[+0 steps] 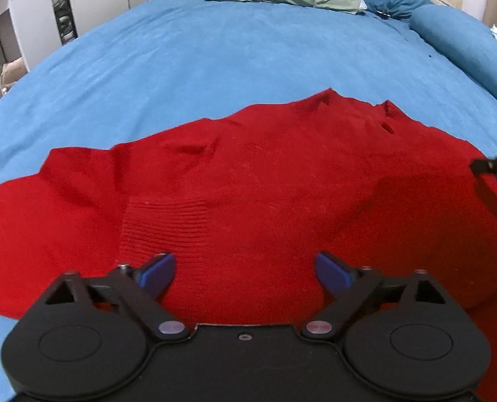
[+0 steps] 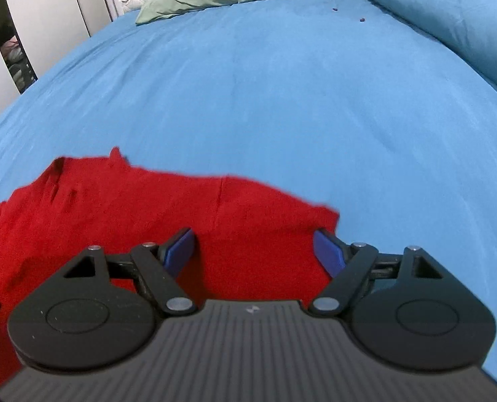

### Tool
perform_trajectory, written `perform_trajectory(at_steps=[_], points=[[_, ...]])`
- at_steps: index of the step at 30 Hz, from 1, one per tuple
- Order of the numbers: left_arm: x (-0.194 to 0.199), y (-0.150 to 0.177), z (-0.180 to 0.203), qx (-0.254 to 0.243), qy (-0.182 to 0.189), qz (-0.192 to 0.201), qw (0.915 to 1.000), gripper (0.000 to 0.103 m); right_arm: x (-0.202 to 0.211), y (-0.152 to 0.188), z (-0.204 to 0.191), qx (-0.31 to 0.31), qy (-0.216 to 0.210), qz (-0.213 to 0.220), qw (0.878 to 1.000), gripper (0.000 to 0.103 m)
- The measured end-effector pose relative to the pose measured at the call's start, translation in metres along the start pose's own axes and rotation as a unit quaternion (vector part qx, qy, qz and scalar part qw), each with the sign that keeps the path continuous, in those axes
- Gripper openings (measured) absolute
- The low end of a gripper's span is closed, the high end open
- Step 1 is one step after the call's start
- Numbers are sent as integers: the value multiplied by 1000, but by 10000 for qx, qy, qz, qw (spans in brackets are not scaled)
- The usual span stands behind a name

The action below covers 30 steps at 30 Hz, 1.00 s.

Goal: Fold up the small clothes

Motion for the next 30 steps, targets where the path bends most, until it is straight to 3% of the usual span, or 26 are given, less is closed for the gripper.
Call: perform_trajectory(at_steps=[7,11,15,22,30], points=[[7,-4,1,98,-93,-27,9999,97,9,-7,-10,82,134,71,9999,94],[40,-11,-7,240,-178,214,9993,97,64,-4,-26,143,-12,394,9991,94],[88,-18,-31,474,-325,444,9974,97,124,5,-52,272,-176,409,9986,95],[168,-16,-118,1159,-722,837,9871,97,198,20,-116,157,-469,189,9986,95],[199,15,-249,1921,-1269,983,9682,96,208,52,-194,118,-543,-78,9984,95]])
Point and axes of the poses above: each gripper's, at about its wrist camera, not at the fingertips, and x roughly against the way its jaws point, z to its right, y to its underside, the point moved 5 cm from there along -x, roughly the way its jaws point, and after that the axes turned 13 degrees about y, right-handed, at the moved point
